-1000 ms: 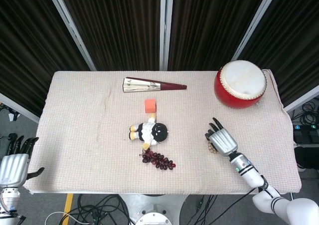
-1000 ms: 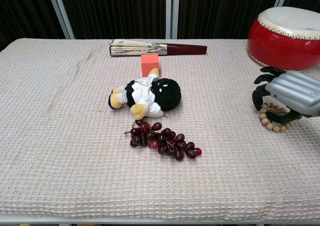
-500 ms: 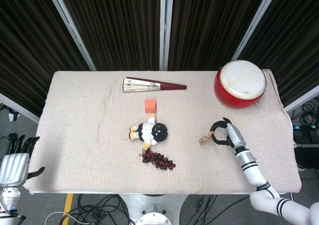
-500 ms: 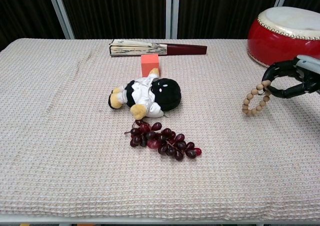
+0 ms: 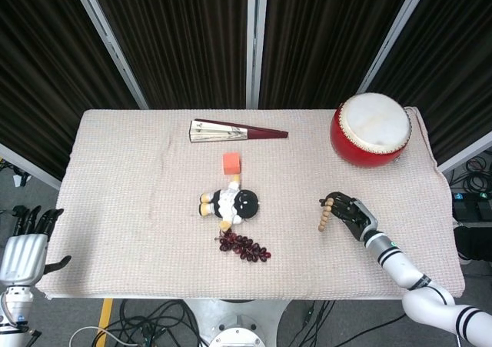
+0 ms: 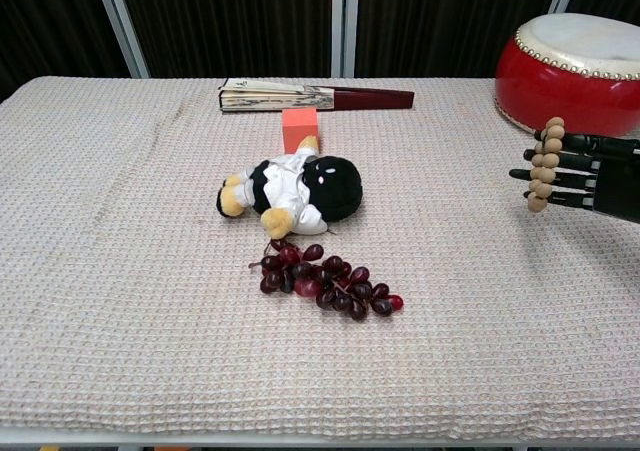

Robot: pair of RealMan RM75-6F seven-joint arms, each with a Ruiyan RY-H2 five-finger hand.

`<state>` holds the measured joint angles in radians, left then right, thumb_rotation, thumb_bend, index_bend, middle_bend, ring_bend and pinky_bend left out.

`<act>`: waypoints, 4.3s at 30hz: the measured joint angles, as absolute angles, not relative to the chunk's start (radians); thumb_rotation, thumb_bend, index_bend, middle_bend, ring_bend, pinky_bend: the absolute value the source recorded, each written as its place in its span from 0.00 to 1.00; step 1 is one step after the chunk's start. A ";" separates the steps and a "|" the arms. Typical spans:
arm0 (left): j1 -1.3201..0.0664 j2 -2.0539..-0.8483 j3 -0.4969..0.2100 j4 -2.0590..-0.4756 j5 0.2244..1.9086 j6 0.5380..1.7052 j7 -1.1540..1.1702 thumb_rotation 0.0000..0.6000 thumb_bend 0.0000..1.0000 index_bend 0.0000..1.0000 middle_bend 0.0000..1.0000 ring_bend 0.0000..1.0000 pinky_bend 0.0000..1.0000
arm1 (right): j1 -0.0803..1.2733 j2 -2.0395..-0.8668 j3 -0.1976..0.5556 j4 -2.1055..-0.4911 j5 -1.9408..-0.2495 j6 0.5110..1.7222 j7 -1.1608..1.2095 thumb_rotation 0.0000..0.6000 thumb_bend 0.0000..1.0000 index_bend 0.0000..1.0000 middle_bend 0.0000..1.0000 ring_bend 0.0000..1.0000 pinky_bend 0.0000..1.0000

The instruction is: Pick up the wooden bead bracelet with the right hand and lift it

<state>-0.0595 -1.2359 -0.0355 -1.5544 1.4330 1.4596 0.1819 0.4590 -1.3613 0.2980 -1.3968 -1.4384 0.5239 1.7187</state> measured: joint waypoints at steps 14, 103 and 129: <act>-0.069 -1.230 -0.030 -1.559 1.433 1.438 0.165 1.00 0.00 0.14 0.15 0.01 0.02 | 0.557 -1.286 0.091 -1.347 -1.753 0.814 2.279 0.88 0.84 0.56 0.51 0.18 0.00; -0.086 -1.231 -0.022 -1.552 1.421 1.408 0.127 1.00 0.00 0.14 0.15 0.01 0.02 | 0.600 -1.449 -0.051 -1.165 -1.659 1.227 1.760 0.22 0.41 0.54 0.50 0.13 0.00; -0.095 -1.231 -0.024 -1.563 1.414 1.398 0.148 1.00 0.00 0.14 0.15 0.01 0.02 | 0.601 -1.417 -0.050 -1.181 -1.648 1.217 1.785 0.24 0.53 0.63 0.52 0.15 0.00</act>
